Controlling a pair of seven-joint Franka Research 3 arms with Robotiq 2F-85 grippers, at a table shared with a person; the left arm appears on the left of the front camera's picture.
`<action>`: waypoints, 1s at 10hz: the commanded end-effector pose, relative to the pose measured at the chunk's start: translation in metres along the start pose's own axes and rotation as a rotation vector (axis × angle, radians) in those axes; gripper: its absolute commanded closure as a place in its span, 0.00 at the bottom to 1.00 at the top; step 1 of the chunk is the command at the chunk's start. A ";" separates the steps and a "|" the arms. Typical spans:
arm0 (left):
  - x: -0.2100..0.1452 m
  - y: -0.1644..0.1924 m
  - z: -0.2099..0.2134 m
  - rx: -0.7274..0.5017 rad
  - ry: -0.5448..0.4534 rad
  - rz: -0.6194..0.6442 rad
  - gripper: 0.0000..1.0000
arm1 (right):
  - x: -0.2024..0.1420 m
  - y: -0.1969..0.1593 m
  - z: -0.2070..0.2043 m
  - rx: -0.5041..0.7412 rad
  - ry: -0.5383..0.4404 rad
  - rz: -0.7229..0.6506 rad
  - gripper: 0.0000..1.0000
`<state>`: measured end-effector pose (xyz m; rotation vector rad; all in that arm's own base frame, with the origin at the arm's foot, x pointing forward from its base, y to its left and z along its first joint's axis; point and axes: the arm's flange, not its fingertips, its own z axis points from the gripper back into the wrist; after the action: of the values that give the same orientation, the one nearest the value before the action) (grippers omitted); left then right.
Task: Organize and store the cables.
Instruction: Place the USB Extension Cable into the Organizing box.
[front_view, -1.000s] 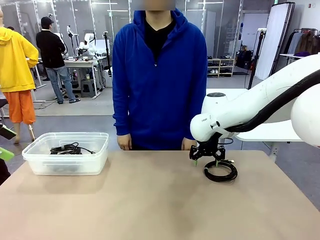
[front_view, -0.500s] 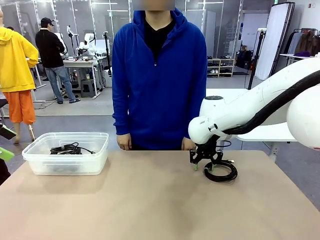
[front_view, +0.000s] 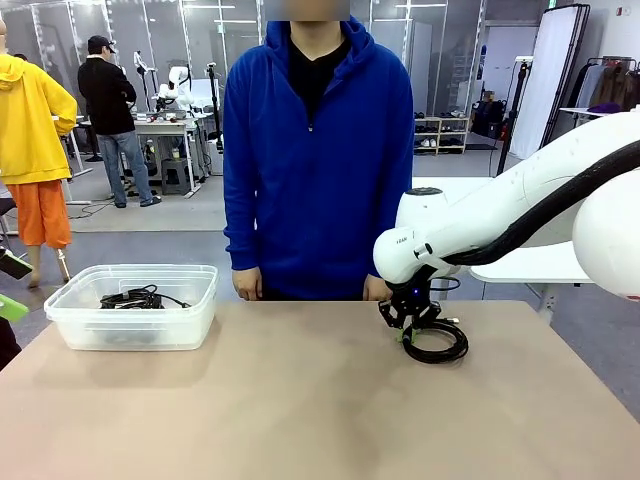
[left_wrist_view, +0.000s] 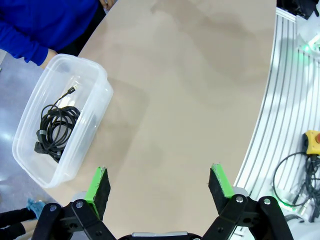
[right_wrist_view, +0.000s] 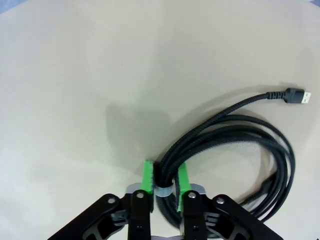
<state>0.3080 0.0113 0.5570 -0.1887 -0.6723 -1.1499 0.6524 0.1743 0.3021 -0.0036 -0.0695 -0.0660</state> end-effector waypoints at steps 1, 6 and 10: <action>0.003 0.001 0.001 0.008 -0.002 0.012 0.00 | 0.000 0.000 -0.001 -0.017 0.025 -0.054 1.00; 0.003 0.001 0.001 0.008 -0.002 0.012 0.00 | -0.004 -0.001 0.056 -0.013 0.022 -0.015 1.00; 0.003 0.001 0.001 0.008 -0.002 0.012 0.00 | -0.034 0.016 0.092 -0.003 0.017 0.126 1.00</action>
<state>0.3080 0.0113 0.5572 -0.1889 -0.6726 -1.1498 0.6228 0.1934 0.4029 -0.0112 -0.0532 0.0198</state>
